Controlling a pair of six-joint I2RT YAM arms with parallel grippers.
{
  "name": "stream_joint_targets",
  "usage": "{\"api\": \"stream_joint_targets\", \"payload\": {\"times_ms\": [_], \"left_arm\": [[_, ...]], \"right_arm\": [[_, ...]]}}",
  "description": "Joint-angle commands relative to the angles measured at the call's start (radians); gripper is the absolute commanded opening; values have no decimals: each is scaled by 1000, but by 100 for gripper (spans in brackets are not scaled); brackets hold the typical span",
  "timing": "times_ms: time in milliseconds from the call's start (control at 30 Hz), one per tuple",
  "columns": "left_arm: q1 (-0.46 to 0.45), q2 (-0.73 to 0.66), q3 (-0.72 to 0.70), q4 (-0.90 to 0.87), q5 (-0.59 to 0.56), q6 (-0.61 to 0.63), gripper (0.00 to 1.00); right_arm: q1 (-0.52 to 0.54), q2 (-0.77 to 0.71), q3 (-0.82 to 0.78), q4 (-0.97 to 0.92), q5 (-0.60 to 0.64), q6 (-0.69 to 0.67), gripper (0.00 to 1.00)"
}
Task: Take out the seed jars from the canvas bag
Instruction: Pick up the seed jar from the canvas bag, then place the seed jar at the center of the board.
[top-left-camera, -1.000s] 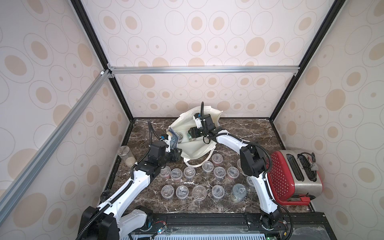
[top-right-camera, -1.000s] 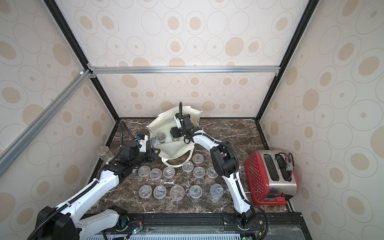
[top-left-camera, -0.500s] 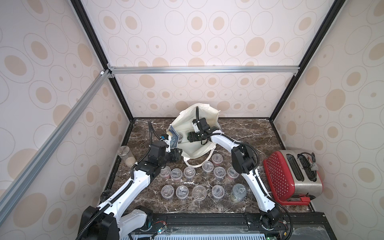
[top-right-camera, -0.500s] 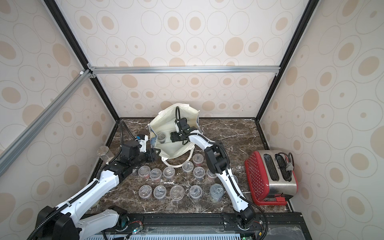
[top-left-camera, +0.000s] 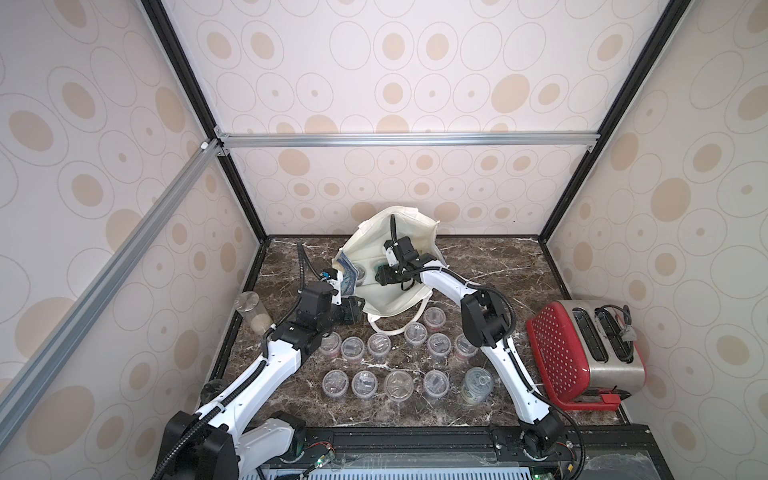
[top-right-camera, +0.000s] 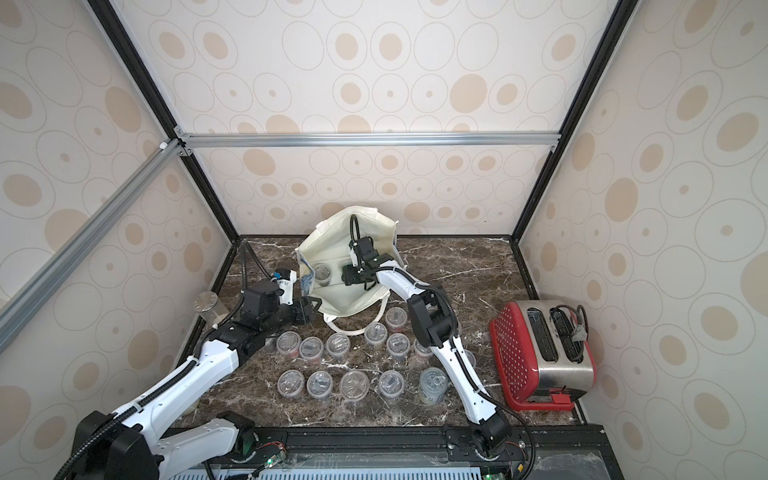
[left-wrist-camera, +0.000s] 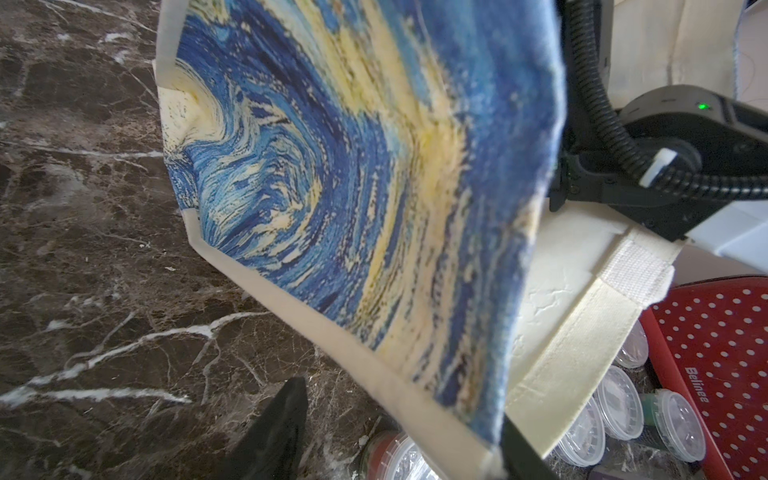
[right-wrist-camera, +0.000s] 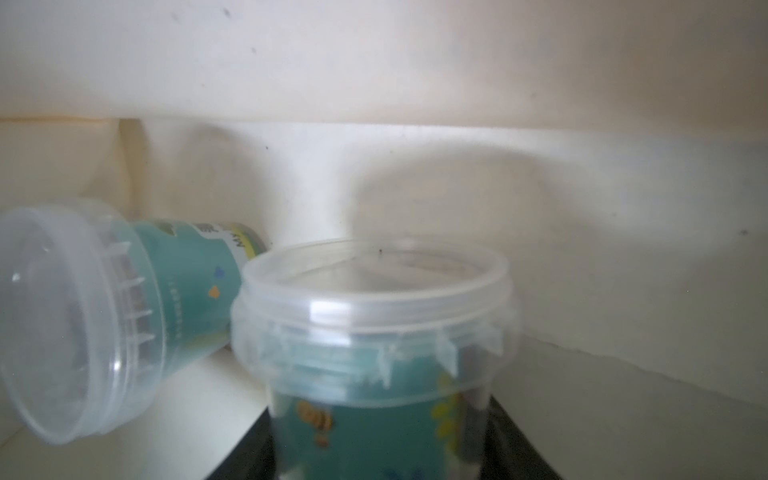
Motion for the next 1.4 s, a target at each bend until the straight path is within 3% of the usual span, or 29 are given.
{"api": "stream_joint_targets", "payload": {"times_ms": [0, 300, 533, 700, 833, 1133, 1367], "left_arm": [[-4, -20, 41, -17, -5, 19, 59], [-4, -34, 65, -17, 10, 3, 62], [-4, -46, 134, -24, 82, -31, 75], [-2, -55, 198, -58, 103, -33, 88], [-1, -74, 225, -63, 147, -50, 91], [19, -154, 298, -145, 190, 6, 98], [24, -200, 299, -242, 305, 74, 98]], "right_arm": [[-4, -119, -94, 91, -20, -23, 58], [-4, -339, -370, 342, -55, -51, 57], [5, -533, -606, 558, -89, -89, 57], [28, -649, -694, 618, -72, -138, 56], [59, -735, -771, 650, -50, -207, 56], [185, -1005, -1097, 831, 86, -337, 56], [370, -1148, -1278, 846, 255, -488, 56]]}}
